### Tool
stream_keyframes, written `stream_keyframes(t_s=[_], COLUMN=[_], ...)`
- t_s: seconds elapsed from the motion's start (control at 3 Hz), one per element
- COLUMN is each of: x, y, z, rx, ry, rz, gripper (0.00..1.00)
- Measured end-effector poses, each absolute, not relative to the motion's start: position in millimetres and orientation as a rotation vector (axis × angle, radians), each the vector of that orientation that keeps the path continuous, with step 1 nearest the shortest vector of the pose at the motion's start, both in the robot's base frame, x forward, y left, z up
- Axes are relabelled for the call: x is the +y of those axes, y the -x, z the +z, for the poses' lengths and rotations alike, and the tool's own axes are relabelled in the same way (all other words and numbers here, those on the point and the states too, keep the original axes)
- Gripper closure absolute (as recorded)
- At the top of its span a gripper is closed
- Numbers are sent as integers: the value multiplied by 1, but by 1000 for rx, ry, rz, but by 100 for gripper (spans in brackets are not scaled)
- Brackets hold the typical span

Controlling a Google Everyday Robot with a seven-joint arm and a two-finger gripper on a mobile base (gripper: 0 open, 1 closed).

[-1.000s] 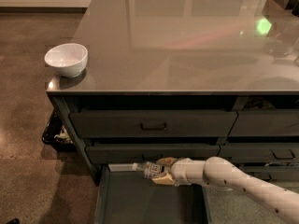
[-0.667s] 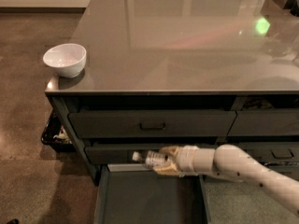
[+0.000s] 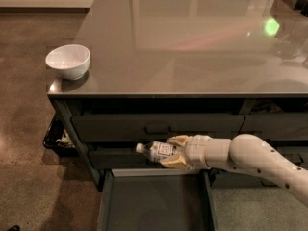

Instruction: Pick blue plastic bottle from bottom drawer and place on counter

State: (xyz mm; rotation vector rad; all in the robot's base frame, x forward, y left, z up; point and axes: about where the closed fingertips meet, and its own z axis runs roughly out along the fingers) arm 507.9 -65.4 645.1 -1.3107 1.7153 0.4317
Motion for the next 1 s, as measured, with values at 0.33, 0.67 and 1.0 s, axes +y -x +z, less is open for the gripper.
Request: stream_keyframes(t_s=[0.33,0.67,1.0], x=[-70,-74,-76], y=[-512,-515,-523], z=[717,819,903], rx=[1625,1479,1346], ry=[1333,1361,1377], rz=[364,267,164], gripper=[100,100,100])
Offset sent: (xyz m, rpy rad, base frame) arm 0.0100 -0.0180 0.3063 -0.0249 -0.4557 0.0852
